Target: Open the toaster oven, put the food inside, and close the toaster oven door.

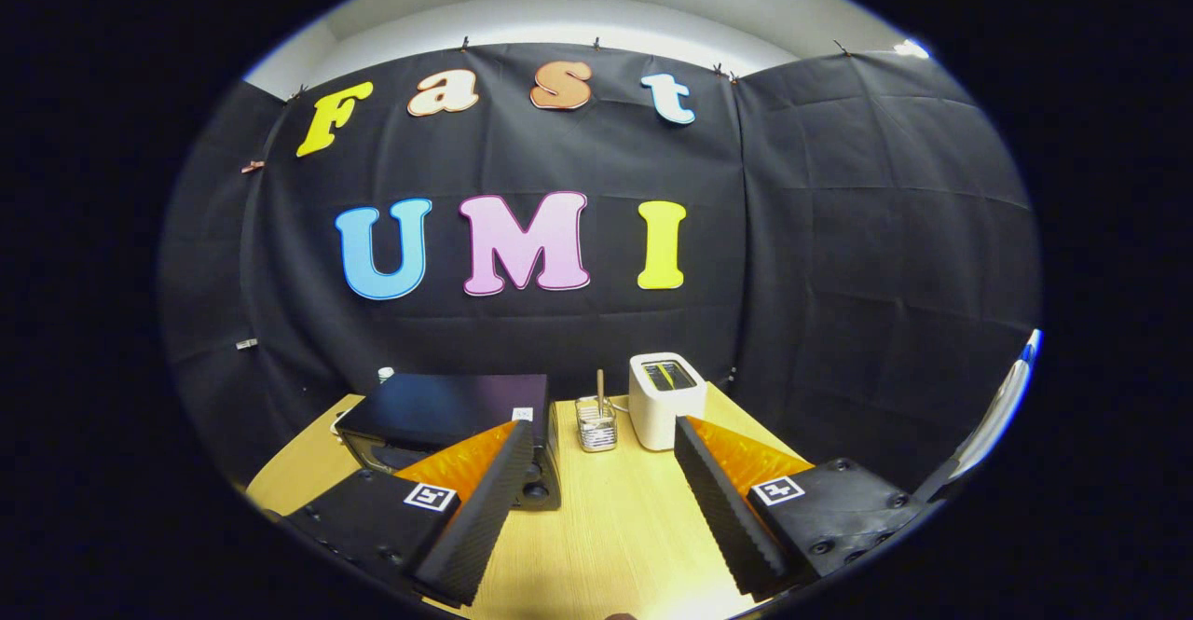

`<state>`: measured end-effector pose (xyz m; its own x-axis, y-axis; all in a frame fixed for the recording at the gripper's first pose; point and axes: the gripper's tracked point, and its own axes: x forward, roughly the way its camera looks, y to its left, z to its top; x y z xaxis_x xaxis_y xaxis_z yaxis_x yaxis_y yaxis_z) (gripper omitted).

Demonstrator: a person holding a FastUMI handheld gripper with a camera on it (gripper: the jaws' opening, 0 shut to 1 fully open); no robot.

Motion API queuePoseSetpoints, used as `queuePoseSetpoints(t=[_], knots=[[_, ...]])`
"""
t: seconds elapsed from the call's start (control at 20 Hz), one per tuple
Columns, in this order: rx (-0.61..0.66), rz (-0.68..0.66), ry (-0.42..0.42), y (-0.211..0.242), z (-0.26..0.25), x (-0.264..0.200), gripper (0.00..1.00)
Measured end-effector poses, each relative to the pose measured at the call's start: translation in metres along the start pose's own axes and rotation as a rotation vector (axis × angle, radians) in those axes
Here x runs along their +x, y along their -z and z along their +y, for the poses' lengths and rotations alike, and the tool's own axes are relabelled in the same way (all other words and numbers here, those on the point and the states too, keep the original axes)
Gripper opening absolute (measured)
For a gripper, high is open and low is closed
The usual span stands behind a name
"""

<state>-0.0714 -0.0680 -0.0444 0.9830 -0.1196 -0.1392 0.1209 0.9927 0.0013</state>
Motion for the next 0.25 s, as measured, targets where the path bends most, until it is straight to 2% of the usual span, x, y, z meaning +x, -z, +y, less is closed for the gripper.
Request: queuePoseSetpoints(t=[0.25], knots=[[-0.011, -0.015, -0.013, -0.0071, 0.0031, -0.0053, 0.99]])
